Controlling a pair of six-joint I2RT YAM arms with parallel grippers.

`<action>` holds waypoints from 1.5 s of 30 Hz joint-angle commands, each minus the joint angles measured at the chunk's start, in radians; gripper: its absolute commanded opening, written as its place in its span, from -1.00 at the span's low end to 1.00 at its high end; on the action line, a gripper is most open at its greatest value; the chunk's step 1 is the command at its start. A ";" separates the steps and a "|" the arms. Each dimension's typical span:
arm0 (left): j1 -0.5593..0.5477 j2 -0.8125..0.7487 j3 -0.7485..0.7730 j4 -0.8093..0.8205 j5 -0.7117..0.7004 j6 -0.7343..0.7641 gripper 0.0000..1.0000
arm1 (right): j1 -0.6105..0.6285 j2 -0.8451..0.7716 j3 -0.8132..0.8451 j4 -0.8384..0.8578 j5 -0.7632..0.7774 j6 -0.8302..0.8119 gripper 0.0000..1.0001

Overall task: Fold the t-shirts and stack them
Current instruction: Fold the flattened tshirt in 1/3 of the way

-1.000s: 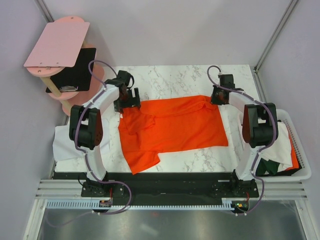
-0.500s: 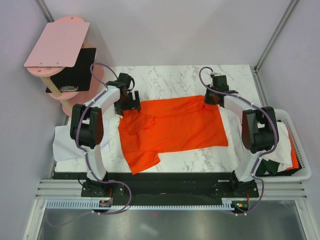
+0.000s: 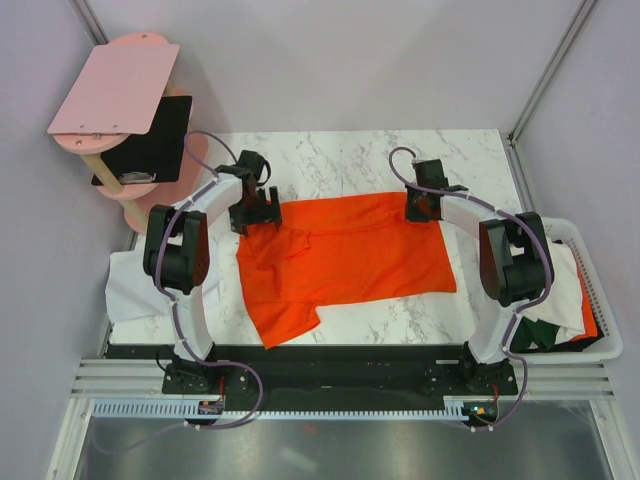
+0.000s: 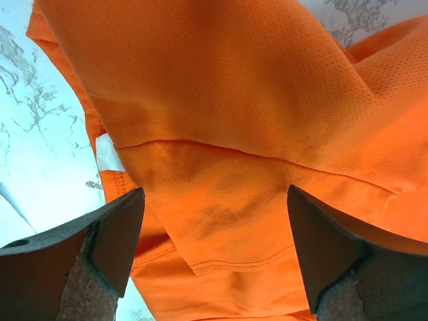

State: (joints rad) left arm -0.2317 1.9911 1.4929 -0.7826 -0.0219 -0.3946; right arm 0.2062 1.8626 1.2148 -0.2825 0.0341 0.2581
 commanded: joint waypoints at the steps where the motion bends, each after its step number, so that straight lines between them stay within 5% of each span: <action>1: -0.003 0.008 -0.002 0.017 -0.012 -0.018 0.86 | -0.005 -0.005 -0.017 -0.087 0.160 0.013 -1.00; 12: -0.001 0.003 0.004 0.013 -0.049 -0.012 0.86 | -0.007 0.023 0.028 -0.116 0.270 0.026 -1.00; 21: -0.003 -0.104 -0.008 0.060 -0.050 0.019 0.80 | -0.005 -0.217 -0.092 0.060 0.207 0.023 -1.00; 22: -0.003 -0.092 0.000 0.057 -0.052 0.020 0.70 | -0.005 -0.215 -0.092 0.069 0.202 0.023 -1.00; 24: -0.003 -0.077 0.024 0.054 -0.049 0.019 -0.63 | -0.005 -0.198 -0.075 0.086 0.187 0.023 -1.00; 25: -0.003 -0.065 0.032 0.054 -0.046 0.014 -0.96 | -0.005 -0.169 -0.057 0.092 0.181 0.021 -1.00; 45: -0.011 0.205 0.208 0.033 -0.118 -0.003 -0.96 | -0.004 0.210 0.140 0.059 0.127 0.027 -1.00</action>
State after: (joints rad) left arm -0.2337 2.1311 1.6249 -0.7612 -0.1028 -0.3843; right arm 0.2008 2.0010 1.3006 -0.1875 0.1482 0.2771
